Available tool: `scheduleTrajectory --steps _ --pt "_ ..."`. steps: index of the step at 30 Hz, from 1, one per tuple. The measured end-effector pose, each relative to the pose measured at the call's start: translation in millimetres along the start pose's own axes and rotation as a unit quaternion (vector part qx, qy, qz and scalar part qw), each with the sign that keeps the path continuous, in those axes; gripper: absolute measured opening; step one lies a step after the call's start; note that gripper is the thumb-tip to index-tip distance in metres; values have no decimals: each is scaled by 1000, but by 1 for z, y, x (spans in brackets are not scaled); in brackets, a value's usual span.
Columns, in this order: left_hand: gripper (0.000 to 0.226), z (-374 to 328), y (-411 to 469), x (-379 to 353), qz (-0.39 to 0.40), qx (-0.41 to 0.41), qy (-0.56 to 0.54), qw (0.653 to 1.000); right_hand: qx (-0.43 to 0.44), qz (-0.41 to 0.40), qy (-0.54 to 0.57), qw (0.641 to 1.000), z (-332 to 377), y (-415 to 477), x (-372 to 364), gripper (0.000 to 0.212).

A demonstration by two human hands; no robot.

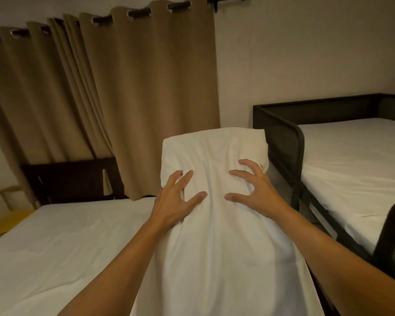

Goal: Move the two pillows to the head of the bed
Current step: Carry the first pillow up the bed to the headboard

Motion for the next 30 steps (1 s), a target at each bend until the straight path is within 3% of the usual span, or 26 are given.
scheduleTrajectory --steps 13,21,30 --pt "93 61 137 -69 -9 25 -9 1000 4 3 13 1000 -84 150 -17 69" --pt "88 77 196 -97 -16 33 -9 999 9 14 34 999 -120 215 -15 86" --pt "88 99 253 -125 -19 32 -1 999 13 17 40 999 -156 274 -20 81"
Point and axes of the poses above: each hand's wrist, its own y-axis towards the middle knuckle, its own x-axis out of the back of the hand, z = x × y, the point moved 3 cm from there along y, towards the middle knuckle, and after that the axes turned 9 degrees about -x, right-handed, at the moved point
